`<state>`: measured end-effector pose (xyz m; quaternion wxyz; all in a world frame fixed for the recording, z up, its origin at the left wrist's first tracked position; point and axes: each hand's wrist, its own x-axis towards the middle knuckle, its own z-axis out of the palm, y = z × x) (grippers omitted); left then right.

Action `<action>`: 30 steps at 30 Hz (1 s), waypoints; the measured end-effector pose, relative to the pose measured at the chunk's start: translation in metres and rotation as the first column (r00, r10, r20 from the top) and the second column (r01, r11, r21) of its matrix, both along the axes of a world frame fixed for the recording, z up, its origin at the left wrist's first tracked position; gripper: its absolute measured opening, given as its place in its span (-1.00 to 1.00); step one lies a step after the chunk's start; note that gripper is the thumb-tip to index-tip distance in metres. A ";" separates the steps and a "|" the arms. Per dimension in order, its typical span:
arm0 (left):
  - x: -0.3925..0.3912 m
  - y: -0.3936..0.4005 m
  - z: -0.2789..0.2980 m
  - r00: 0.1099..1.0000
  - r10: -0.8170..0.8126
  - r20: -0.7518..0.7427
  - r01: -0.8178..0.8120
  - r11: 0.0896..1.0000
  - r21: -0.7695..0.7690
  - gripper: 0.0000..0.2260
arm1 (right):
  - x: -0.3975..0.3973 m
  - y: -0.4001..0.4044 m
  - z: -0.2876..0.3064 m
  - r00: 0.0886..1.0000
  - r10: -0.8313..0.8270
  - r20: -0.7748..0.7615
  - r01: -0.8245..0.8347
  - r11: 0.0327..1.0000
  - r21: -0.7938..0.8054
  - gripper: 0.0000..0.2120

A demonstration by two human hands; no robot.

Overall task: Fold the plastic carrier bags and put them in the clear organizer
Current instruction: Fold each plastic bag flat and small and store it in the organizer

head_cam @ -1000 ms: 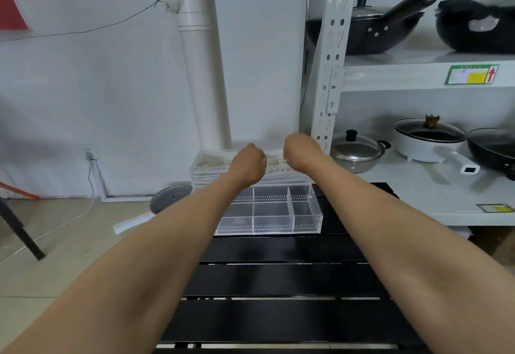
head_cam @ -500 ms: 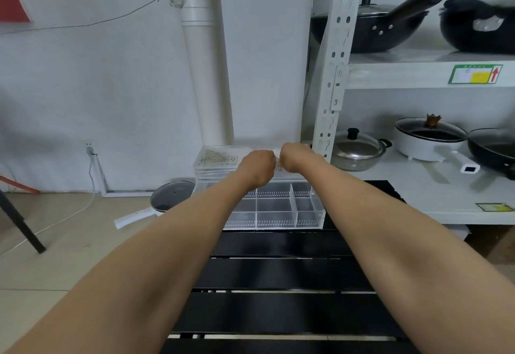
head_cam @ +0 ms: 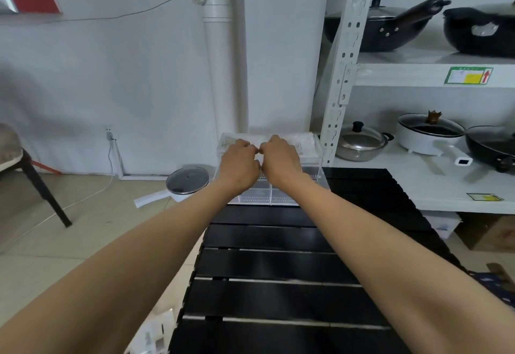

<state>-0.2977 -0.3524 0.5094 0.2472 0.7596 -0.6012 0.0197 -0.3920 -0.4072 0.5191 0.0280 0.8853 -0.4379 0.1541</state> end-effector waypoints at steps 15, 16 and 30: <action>0.059 0.192 -0.026 0.936 0.161 -0.313 -0.148 0.987 0.066 -0.67 | 0.059 0.175 -0.019 0.967 0.252 0.046 -0.257 0.947 0.195 -0.69; 0.065 0.204 -0.030 0.930 0.183 -0.319 -0.168 0.983 0.075 -0.67 | 0.067 0.185 -0.024 0.961 0.275 0.028 -0.274 0.939 0.206 -0.69; 0.171 0.373 -0.151 0.665 0.598 -0.447 -0.409 0.793 0.452 -0.64 | 0.204 0.313 -0.143 0.833 0.526 -0.169 -0.383 0.770 0.510 -0.75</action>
